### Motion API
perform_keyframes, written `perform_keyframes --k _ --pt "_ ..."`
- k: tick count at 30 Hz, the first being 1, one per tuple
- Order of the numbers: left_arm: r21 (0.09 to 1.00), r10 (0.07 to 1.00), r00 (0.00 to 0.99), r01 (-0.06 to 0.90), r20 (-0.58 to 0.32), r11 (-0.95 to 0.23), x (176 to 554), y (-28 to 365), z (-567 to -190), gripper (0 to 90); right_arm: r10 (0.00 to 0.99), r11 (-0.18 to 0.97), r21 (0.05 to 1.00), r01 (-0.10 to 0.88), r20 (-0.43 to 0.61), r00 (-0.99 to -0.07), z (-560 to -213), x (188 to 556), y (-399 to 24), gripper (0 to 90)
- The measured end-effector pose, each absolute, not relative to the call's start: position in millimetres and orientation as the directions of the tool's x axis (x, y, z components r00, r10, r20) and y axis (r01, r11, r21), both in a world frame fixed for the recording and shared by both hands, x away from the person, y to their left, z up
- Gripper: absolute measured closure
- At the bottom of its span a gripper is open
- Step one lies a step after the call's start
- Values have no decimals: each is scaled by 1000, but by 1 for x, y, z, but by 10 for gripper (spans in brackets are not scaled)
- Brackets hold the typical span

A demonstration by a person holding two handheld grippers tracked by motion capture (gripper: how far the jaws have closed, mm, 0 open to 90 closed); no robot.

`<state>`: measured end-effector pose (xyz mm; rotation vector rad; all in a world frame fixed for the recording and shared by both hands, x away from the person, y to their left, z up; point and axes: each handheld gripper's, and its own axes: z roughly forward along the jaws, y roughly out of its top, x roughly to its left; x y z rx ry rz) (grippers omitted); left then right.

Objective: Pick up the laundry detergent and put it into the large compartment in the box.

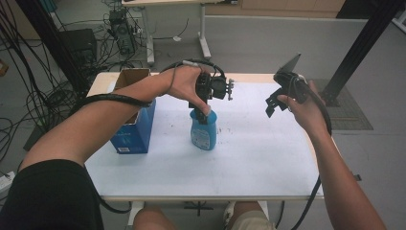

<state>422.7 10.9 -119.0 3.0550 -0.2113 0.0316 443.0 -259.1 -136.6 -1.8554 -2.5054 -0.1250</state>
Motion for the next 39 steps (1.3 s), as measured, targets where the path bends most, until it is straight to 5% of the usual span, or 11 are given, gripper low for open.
perform_keyframes --k 39 --pt "57 -141 990 -141 13 -988 424 10 -160 54 956 284 36 958 72 -285 -146 447 -259 94"
